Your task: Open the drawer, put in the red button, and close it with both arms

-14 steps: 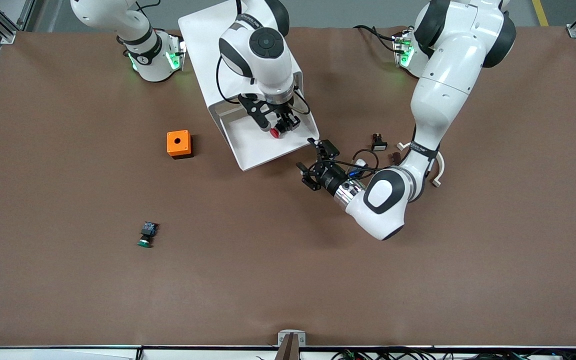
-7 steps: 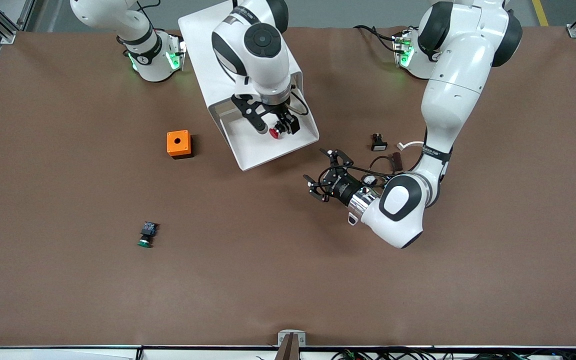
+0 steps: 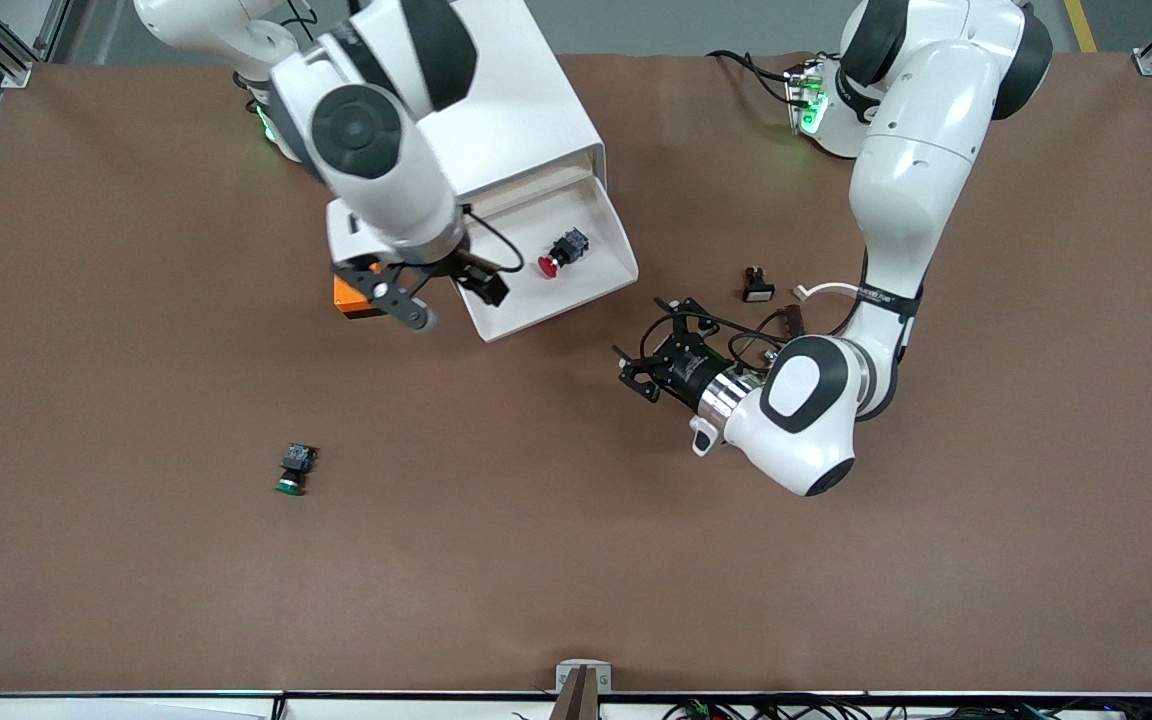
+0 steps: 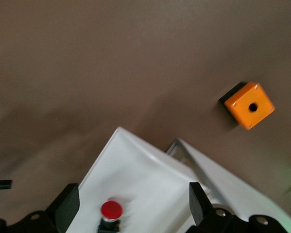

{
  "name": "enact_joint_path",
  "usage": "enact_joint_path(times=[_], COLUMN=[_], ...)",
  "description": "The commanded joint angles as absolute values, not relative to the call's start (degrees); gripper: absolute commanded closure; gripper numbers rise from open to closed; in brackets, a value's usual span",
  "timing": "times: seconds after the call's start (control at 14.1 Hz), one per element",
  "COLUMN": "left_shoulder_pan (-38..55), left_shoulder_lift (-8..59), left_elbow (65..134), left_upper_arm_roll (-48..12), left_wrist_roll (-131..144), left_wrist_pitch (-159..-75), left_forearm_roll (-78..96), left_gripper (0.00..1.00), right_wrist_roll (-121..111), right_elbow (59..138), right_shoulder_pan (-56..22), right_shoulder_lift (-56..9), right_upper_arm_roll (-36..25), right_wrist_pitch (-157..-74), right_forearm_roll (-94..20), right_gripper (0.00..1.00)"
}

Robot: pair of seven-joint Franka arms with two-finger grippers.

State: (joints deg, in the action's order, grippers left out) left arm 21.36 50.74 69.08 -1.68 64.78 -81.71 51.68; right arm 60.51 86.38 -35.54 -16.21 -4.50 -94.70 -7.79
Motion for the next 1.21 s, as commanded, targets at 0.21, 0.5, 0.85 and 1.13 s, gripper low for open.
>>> enact_joint_path(times=[0.21, 0.5, 0.85, 1.13], left_shoulder_pan=[25.13, 28.55, 33.74, 38.4], left_shoulder_lift=[44.04, 41.58, 38.77, 38.76], left_elbow=[70.05, 70.31, 71.1, 71.63], left_upper_arm_roll=[-1.41, -1.49, -1.93, -2.11], left_wrist_roll=[58.98, 57.92, 58.27, 59.06], left_wrist_pitch=[-91.3, -96.66, -103.08, -106.25], left_forearm_roll=[40.27, 32.02, 16.74, 5.47], left_gripper=[0.01, 0.01, 0.01, 0.01], right_wrist_roll=[31.87, 15.42, 8.17, 3.18], right_elbow=[84.02, 84.02, 83.5, 82.62], right_shoulder_pan=[-20.33, -10.48, -3.17, -2.38], right_shoulder_lift=[-11.7, -10.55, -9.67, -9.93], right_upper_arm_roll=[-3.6, -3.6, -3.69, -3.6], right_wrist_pitch=[-83.08, -80.42, -75.33, -74.71], right_forearm_roll=[-7.74, -5.36, -3.43, 3.69], right_gripper=[0.0, 0.0, 0.0, 0.0])
